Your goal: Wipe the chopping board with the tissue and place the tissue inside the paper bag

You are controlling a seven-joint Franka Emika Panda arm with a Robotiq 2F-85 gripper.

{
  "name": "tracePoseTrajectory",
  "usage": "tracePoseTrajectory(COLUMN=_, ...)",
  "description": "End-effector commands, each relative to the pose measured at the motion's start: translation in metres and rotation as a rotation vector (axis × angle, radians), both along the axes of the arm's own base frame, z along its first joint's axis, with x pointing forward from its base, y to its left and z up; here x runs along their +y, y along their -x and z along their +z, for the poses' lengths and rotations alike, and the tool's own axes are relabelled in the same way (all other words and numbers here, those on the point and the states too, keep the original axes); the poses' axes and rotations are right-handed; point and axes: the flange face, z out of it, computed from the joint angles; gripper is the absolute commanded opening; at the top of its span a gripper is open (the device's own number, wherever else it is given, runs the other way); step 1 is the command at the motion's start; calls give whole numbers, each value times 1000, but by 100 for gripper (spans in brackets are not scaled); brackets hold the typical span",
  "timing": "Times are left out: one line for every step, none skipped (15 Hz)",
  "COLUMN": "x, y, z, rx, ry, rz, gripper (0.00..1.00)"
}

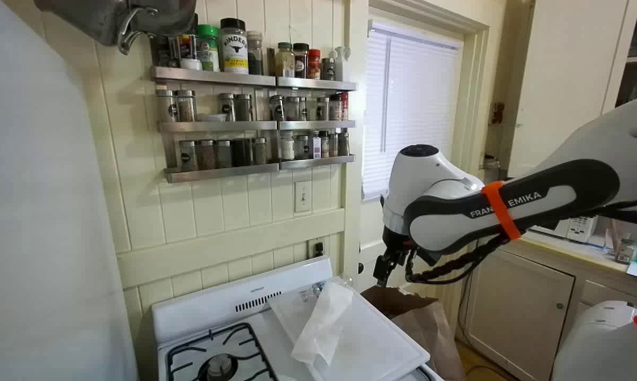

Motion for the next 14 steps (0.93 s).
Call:
tracePoseTrajectory(x=0, y=1, z=-3, rx=8, ry=0, rz=-1, gripper=100)
tracePoseTrajectory(x=0, y=2, z=-7, rx=17, ry=0, rz=-1, gripper=100)
tracePoseTrajectory(x=0, y=3, z=-9, rx=23, ry=0, rz=-1, gripper=100)
tracePoseTrajectory(x=0, y=3, z=-10, rx=25, ry=0, rz=-1, gripper=100)
tracePoseTrajectory(x=0, y=3, z=-11, rx=26, ry=0, rz=-1, gripper=100)
tracePoseTrajectory(x=0, y=3, z=-11, rx=26, ry=0, rz=-1, gripper=100)
tracePoseTrajectory(x=0, y=3, z=-11, rx=26, ry=0, rz=-1, gripper=100)
tracePoseTrajectory(x=0, y=3, z=-11, rx=26, ry=0, rz=-1, gripper=100)
tracePoseTrajectory(x=0, y=3, z=-11, rx=26, ry=0, rz=-1, gripper=100)
tracePoseTrajectory(x=0, y=3, z=-11, rx=26, ry=0, rz=-1, gripper=100)
tracePoseTrajectory(x=0, y=3, z=-11, rx=26, ry=0, rz=-1, gripper=100)
tracePoseTrajectory(x=0, y=3, z=-11, rx=26, ry=0, rz=-1, gripper=100)
tracePoseTrajectory(x=0, y=3, z=-11, rx=26, ry=0, rz=-1, gripper=100)
tracePoseTrajectory(x=0, y=3, z=-11, rx=26, ry=0, rz=-1, gripper=100)
